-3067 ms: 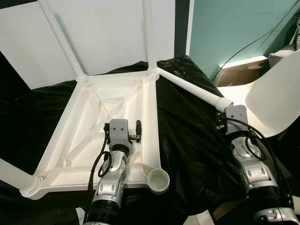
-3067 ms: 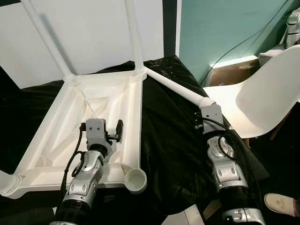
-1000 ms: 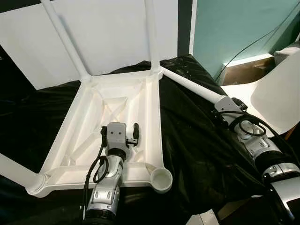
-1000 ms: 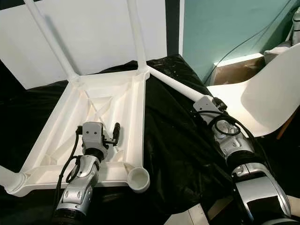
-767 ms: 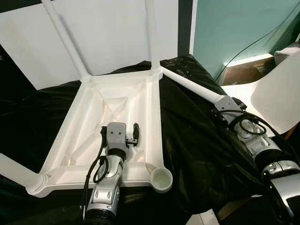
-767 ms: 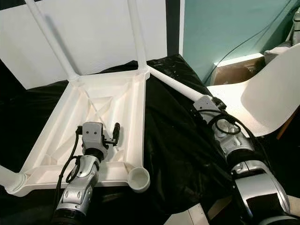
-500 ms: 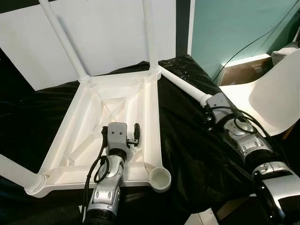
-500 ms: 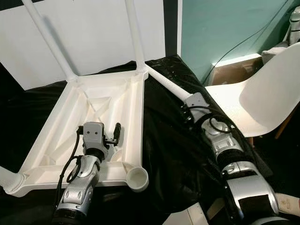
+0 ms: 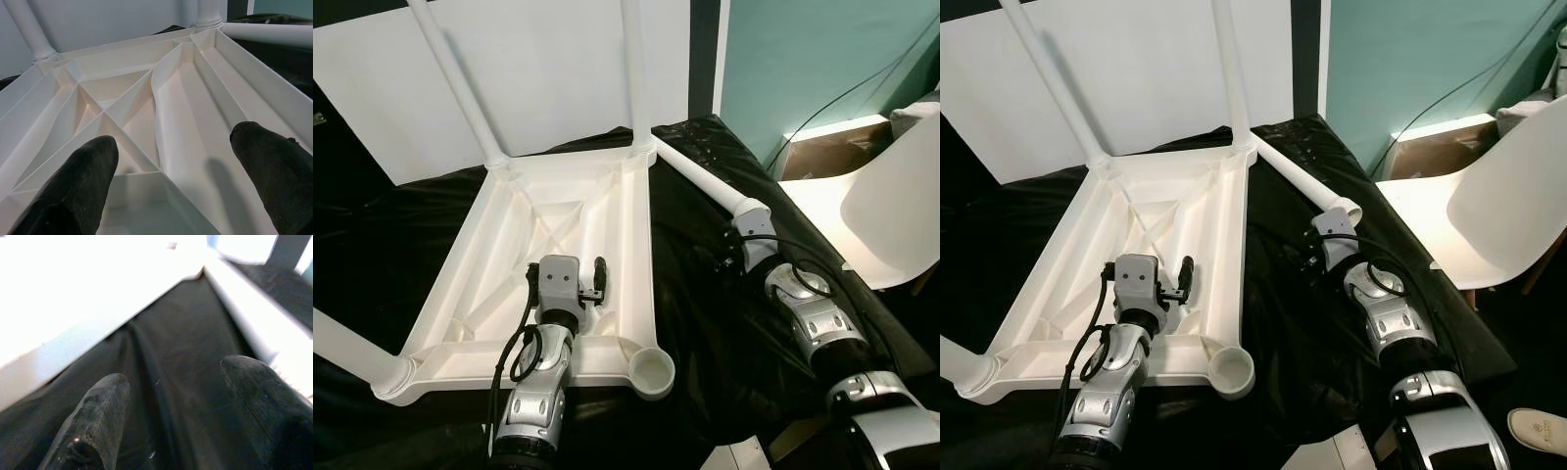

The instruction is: Building children table

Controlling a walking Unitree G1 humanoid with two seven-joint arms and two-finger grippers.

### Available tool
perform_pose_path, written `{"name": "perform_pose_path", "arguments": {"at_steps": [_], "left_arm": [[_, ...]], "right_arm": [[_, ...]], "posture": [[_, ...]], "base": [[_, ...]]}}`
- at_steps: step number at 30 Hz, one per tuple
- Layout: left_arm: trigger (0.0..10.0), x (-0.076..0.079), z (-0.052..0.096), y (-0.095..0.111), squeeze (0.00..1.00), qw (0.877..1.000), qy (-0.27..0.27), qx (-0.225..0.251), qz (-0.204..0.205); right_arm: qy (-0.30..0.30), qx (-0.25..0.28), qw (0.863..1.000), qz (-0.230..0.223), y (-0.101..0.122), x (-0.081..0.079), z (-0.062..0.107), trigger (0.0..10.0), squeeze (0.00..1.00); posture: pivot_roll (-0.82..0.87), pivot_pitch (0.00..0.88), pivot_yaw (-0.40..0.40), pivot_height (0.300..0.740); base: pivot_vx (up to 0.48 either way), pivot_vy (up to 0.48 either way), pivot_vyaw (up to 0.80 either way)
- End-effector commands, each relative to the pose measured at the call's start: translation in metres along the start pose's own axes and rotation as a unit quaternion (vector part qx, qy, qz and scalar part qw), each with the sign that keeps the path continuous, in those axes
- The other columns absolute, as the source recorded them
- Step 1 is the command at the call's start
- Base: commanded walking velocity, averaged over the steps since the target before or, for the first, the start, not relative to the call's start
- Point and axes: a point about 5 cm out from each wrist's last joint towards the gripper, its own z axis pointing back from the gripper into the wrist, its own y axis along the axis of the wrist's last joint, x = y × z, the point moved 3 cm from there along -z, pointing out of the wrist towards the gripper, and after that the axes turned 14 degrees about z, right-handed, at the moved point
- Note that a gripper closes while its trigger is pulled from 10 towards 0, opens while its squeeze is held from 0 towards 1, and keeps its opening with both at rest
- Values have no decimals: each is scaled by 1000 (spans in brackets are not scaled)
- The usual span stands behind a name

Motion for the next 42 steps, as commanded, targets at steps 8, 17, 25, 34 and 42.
{"name": "perform_pose_path", "arguments": {"at_steps": [8,17,25,34,42], "left_arm": [[10000,2,-4,-3,0,1000,4,-4,-3],[10000,3,-4,-5,0,1000,5,-5,1],[10000,0,-2,-5,0,1000,10,-5,-1],[10000,-4,1,-6,0,1000,15,-6,-4],[10000,-9,8,-6,0,1000,22,-7,-11]], "right_arm": [[-118,-57,976,176,-6,30,8,10000,0],[-110,-108,959,237,-17,41,10,10000,0],[-90,-128,943,294,-24,53,3,10000,0],[-74,-136,934,321,-27,53,-5,10000,0],[-55,-128,927,349,-22,47,-16,10000,0]], "posture": [[-49,0,111,740],[-41,0,103,740],[-29,0,101,740],[-8,0,101,740],[31,0,106,740]], "base": [[0,0,0],[0,0,0],[0,0,0],[0,0,0],[0,0,0]]}}
